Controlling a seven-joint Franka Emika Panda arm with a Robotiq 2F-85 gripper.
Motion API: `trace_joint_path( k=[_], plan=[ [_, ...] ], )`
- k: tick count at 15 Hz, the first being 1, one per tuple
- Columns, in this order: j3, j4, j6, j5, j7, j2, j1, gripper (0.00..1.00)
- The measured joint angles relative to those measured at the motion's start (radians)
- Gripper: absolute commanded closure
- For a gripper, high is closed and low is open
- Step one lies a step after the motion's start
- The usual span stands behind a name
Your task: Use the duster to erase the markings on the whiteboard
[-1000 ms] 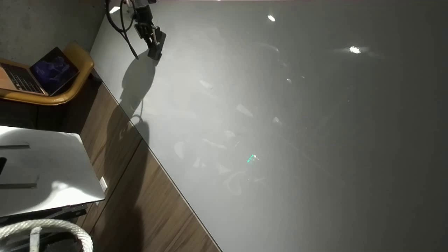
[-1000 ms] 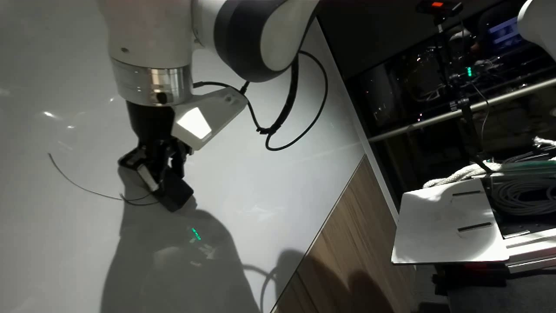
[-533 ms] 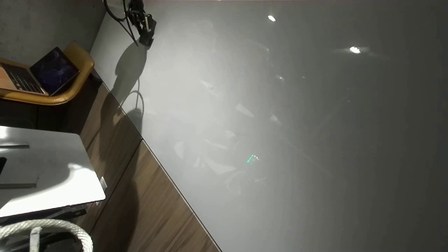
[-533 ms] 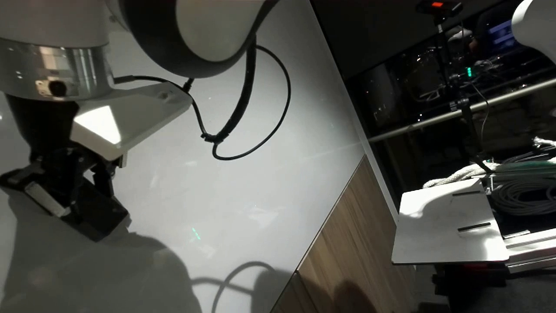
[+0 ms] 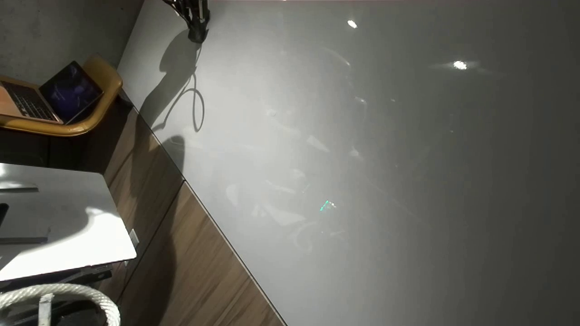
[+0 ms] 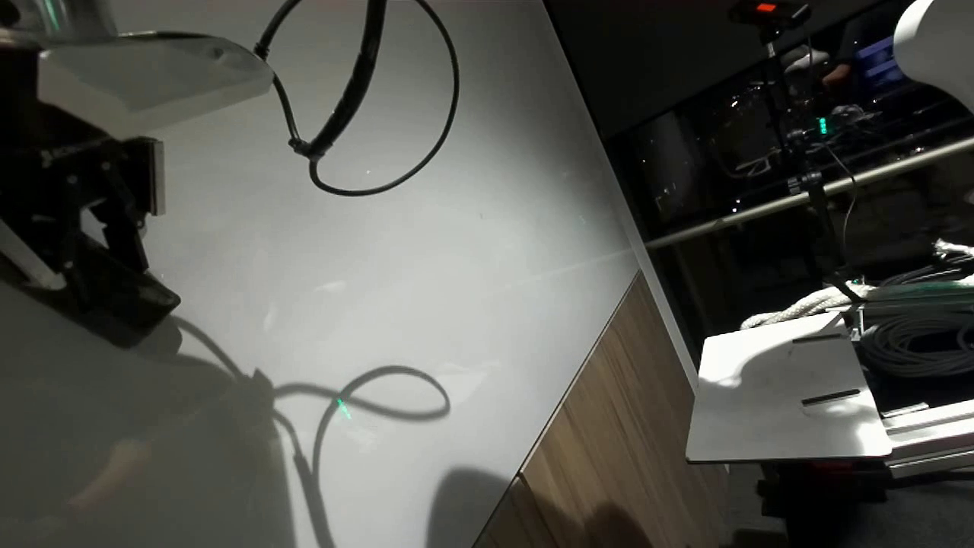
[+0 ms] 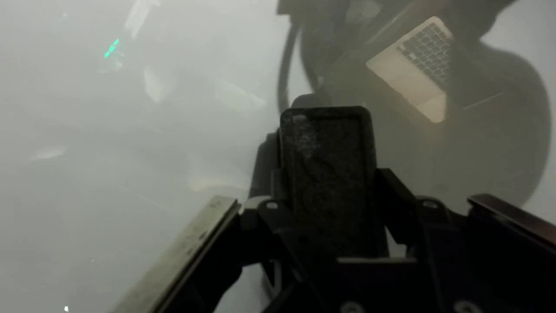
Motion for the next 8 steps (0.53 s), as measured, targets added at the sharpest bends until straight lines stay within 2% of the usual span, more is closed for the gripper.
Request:
trace_joint_path(
  k=[3,8],
  plan=[
    [-0.001,-0.052,-0.019,0.007,-0.003,-0.055,-0.027,0.73],
    [-0.021,-0.235,-0.026,0.008,0.044,-0.182,-0.098,0.73]
  ],
)
